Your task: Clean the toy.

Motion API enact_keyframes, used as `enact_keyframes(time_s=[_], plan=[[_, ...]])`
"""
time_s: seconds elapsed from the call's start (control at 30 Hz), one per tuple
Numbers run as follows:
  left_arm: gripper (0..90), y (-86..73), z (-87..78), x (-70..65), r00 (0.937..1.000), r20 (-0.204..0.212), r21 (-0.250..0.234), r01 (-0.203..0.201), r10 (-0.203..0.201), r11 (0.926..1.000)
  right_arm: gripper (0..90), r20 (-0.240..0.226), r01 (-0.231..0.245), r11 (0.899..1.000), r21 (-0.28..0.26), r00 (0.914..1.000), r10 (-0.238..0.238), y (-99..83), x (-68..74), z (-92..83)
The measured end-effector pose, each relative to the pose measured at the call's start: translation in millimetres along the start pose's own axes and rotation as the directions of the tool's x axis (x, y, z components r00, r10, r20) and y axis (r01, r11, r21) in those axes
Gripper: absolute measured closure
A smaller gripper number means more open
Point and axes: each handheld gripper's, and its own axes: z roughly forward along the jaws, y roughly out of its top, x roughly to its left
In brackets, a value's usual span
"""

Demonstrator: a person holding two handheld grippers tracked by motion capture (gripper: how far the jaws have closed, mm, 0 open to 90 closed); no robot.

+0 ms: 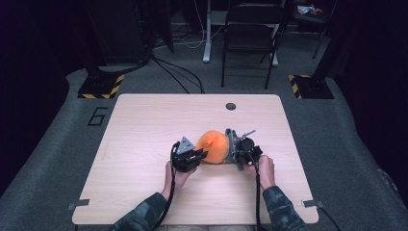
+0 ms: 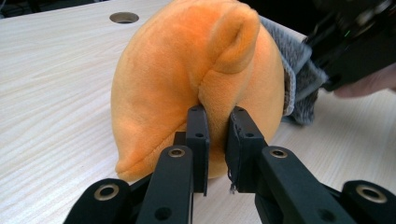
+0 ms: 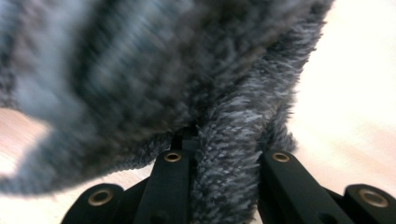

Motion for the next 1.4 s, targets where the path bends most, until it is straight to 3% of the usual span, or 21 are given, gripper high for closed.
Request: enact_keyframes(time_s=[0.07,0.13,0.2,0.33,0.47,0.57,0.63,0.7,0.77,0.9,1.03,1.4], plan=[[80.0,0.0,-0.9,1.4,0.9999,0.000,0.000,-0.014,0.014,0.9999,77.8,-0.026,-0.016,1.000,-0.007,0.9995,0.016,-0.7,-3.2,0.3],[80.0,-0.6,-0.6,1.8,1.0000,-0.001,-0.010,0.004,-0.004,0.9999,77.9,-0.011,0.001,1.000,-0.017,0.9999,-0.001,1.5,-4.8,-6.9],[80.0,-0.3,-0.5,2.9,1.0000,0.000,-0.008,-0.003,0.003,1.0000,77.9,-0.025,-0.017,0.999,-0.029,0.9995,0.016,4.5,-7.0,-17.2],[80.0,0.4,-0.2,0.8,0.9999,0.007,-0.004,-0.010,0.010,0.9999,77.9,-0.042,-0.010,0.992,-0.128,0.9991,0.004,12.3,-8.2,-48.0],[80.0,0.8,0.4,-1.6,0.9997,0.005,-0.005,-0.024,0.024,0.9997,77.8,-0.059,0.027,0.970,-0.243,0.9974,-0.042,23.0,11.4,-76.3],[80.0,0.8,0.6,-2.8,0.9997,0.011,-0.007,-0.023,0.023,0.9997,77.8,-0.052,0.087,0.959,-0.271,0.9931,-0.105,29.9,34.2,-82.6],[80.0,0.3,0.7,-2.9,0.9997,0.011,0.004,-0.021,0.021,0.9998,77.8,-0.031,0.139,0.959,-0.248,0.9880,-0.152,32.4,45.1,-75.8],[80.0,-1.2,1.9,-2.0,0.9999,0.010,-0.001,-0.006,0.006,1.0000,77.8,-0.011,0.149,0.960,-0.238,0.9877,-0.156,31.6,48.6,-67.9],[80.0,-1.1,1.8,-1.6,0.9999,0.014,0.001,-0.008,0.008,1.0000,77.9,-0.034,0.128,0.962,-0.242,0.9895,-0.140,30.8,44.2,-66.1],[79.9,-0.9,2.4,-2.3,0.9999,0.013,-0.003,-0.007,0.007,1.0000,77.9,-0.038,0.113,0.969,-0.218,0.9916,-0.124,25.6,34.0,-61.6],[79.9,-0.5,3.0,-1.8,0.9999,0.011,-0.007,-0.009,0.009,0.9999,77.9,-0.021,0.085,0.981,-0.177,0.9958,-0.090,18.7,25.3,-53.3],[79.4,-0.6,2.9,0.3,0.9998,0.013,-0.003,-0.012,0.012,0.9999,77.8,0.018,0.047,0.998,-0.051,0.9988,-0.046,4.6,6.9,-15.3]])
